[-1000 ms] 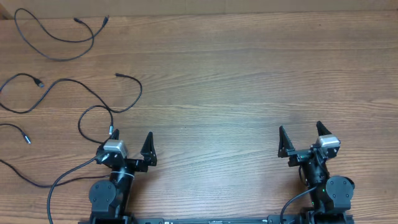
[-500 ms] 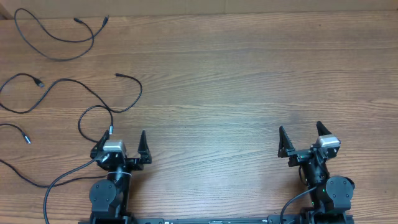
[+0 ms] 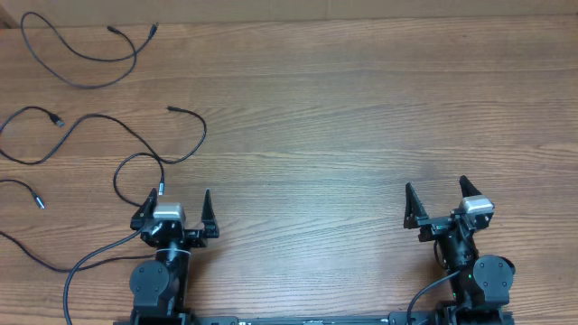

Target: Untangle cables

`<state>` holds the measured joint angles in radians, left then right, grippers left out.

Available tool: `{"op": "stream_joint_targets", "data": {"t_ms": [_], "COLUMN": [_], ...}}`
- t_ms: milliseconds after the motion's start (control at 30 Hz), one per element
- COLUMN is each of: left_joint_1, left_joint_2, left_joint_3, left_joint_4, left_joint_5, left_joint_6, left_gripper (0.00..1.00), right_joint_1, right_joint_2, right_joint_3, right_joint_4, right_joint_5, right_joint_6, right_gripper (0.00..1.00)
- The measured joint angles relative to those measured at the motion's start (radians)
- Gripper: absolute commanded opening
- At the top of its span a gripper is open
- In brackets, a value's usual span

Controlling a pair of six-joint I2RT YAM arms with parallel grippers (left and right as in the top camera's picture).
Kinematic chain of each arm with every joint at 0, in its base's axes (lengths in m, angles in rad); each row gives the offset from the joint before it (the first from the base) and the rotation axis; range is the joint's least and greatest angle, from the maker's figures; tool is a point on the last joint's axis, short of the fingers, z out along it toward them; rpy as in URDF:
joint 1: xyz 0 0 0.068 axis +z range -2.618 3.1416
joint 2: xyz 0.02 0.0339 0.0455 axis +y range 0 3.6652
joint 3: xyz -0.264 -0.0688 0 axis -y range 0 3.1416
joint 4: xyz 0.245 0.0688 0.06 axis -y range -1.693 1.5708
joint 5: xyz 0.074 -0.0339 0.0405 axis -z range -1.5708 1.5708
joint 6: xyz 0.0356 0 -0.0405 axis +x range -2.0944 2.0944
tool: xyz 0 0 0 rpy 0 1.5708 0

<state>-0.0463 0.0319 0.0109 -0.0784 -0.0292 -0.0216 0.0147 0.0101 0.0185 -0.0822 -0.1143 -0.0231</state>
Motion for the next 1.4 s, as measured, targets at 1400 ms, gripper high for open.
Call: {"op": "stream_joint_targets", "data": {"t_ms": [1400], "left_joint_1": [0.000], "left_joint_2": [0.078], "left_joint_3": [0.000], "left_joint_4": [-0.001], "left_joint_5": [0.003], "left_joint_6": [0.003], "left_gripper": [1.00], "right_joint_1": [0.000], "right_joint_2": [0.000], "right_joint_3": [0.000], "right_joint_4": [0.000], "right_joint_5": [0.011], "right_joint_6": [0.000], "right_gripper": [1.00]}}
